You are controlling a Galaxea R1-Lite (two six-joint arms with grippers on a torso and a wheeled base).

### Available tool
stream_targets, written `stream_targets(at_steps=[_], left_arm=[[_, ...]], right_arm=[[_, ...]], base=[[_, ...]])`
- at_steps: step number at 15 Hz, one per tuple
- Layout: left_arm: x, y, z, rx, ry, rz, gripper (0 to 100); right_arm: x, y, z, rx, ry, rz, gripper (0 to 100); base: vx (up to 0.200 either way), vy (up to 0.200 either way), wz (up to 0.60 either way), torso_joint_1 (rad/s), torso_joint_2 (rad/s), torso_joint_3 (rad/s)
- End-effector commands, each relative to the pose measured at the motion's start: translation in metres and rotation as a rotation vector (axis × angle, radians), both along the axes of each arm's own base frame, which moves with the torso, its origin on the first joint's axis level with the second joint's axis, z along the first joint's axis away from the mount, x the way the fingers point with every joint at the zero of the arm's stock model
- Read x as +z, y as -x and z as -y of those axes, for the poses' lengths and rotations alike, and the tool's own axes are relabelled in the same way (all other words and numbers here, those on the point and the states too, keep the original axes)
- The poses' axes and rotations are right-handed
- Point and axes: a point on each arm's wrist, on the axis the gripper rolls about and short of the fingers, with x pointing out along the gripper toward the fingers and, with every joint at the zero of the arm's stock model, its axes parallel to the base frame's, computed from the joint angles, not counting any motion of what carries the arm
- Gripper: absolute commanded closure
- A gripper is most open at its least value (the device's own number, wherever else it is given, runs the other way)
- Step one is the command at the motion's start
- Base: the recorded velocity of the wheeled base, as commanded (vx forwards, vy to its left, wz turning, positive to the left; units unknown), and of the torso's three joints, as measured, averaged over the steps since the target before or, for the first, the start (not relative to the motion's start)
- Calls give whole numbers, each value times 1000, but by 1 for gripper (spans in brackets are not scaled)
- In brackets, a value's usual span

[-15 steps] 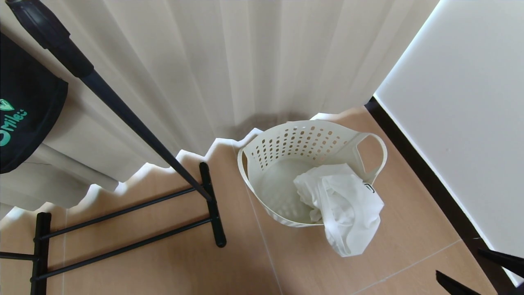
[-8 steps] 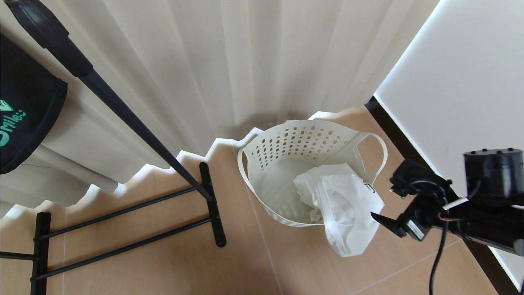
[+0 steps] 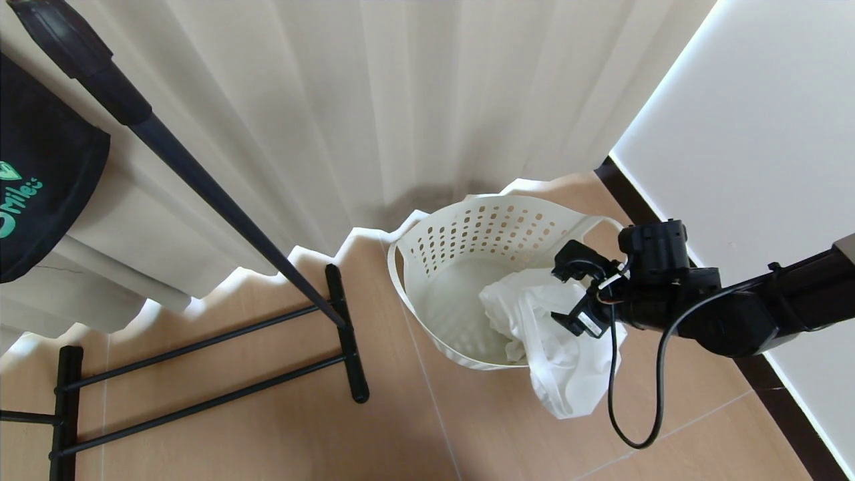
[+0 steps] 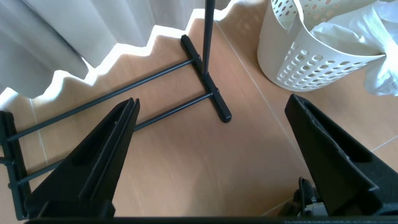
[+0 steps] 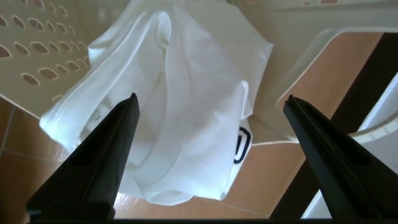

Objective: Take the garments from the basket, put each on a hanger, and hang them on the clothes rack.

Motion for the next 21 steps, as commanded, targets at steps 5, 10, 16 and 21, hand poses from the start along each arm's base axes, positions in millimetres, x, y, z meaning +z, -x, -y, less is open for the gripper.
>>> stream_targets(at_steps=[5,10,16,21], left_arm=[[0,0,0,0,-1,-2,0],[0,0,0,0,-1,-2,0],[0,0,0,0,-1,-2,0],[0,0,0,0,-1,-2,0]], right_arm=[[-14,-28,-9,-43,-59,-4,0],[-26,-36,-11,-66,-83,-26,0],[-27,-40,-8,-71,-89,-27,0],[-36,-38,-6,-76,-81,-53,0]], base=[[0,0,0,0,0,0],[0,0,0,0,0,0],[0,0,0,0,0,0],[0,0,0,0,0,0]])
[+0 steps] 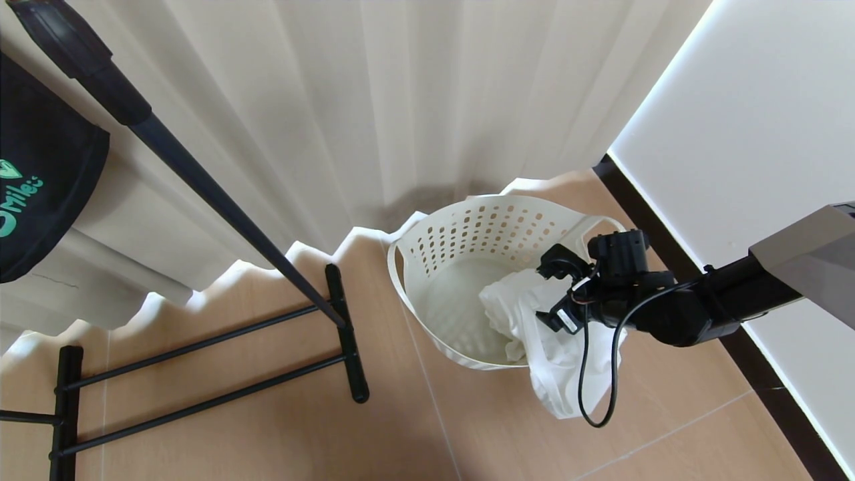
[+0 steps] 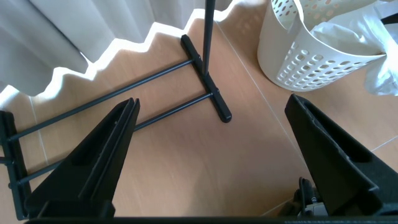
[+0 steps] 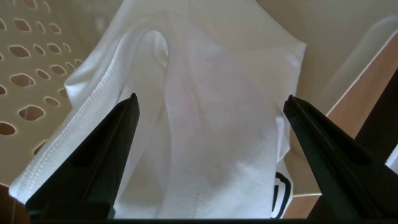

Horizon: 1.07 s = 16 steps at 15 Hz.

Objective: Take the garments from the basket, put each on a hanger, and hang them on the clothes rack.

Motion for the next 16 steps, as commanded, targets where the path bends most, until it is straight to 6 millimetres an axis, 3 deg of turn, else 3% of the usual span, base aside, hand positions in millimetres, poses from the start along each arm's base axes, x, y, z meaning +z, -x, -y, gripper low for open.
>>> stream_targets(at_steps=[1,5,12,16], left_arm=[[0,0,0,0,0,-2,0],[0,0,0,0,0,-2,0],[0,0,0,-1,0,-2,0],[0,0,0,0,0,-2,0]], right_arm=[[-3,-1,0,1,2,-6,0],[-21,-12,-4,2,2,22,0],[-14,-30,-9,27,14,110,0],[-24,-40,-12,43,26,181,0]], base=[[0,0,0,0,0,0],[0,0,0,0,0,0],[0,0,0,0,0,0],[0,0,0,0,0,0]])
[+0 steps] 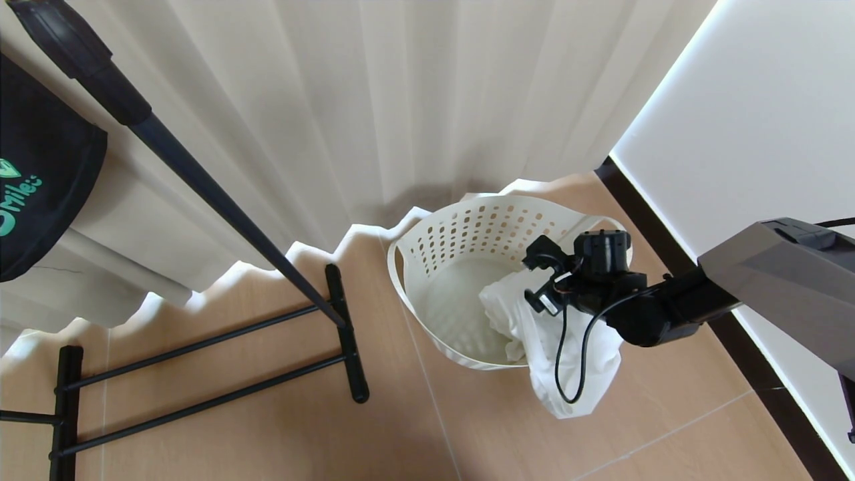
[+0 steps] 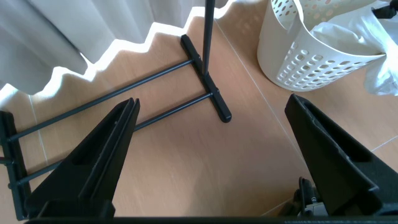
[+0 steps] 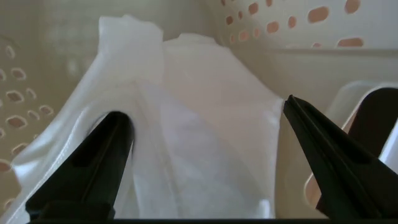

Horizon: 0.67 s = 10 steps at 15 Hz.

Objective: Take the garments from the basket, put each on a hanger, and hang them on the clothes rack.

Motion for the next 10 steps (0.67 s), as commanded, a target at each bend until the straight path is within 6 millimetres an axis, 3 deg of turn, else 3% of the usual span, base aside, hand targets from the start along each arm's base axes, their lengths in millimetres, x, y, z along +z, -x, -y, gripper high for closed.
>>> stream_targets(at_steps=[1,7,8,10], left_arm=[[0,0,0,0,0,-1,0],[0,0,0,0,0,-1,0],[0,0,0,0,0,-1,0],[0,0,0,0,0,-1,0]], right_arm=[[-13,-4,-1,6,12,3,0],[-11,-7,-3,13,-5,99,0],[-10,-6,-3,13,-8,108,100],[-11,0,-1,14,-11,116,100]], base=[[0,0,0,0,0,0],[0,0,0,0,0,0],[0,0,0,0,0,0],[0,0,0,0,0,0]])
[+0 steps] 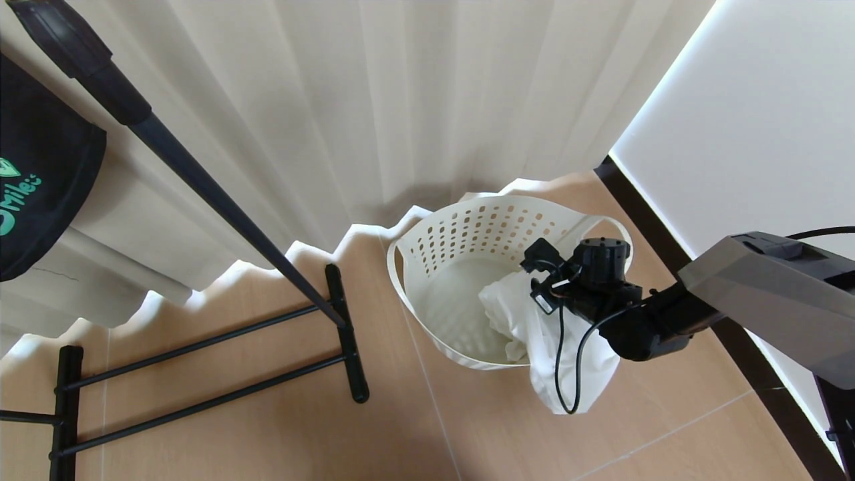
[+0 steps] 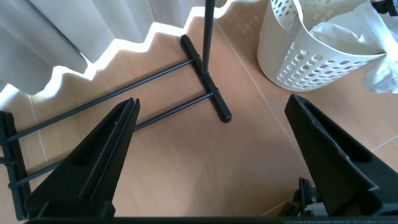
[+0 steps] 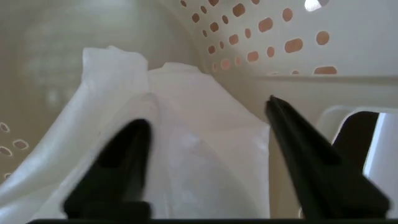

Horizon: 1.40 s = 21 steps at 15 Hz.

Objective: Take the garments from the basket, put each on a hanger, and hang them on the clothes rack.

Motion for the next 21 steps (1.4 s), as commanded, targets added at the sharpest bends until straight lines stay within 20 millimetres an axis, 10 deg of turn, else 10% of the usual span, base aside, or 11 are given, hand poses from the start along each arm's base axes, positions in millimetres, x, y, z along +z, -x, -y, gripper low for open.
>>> stream_targets(at_steps=[1,14,21], left_arm=[[0,0,0,-1,0,-2,0],[0,0,0,-6,-4,-3,0],[0,0,0,-8,-1,-3,0]], right_arm=[[6,8,2,2,-4,11,100],[157,185,-4,293,-423,240,100],[169,201,-5,318,-448,245,100]], base=[[0,0,0,0,0,0],[0,0,0,0,0,0],[0,0,0,1,1,33]])
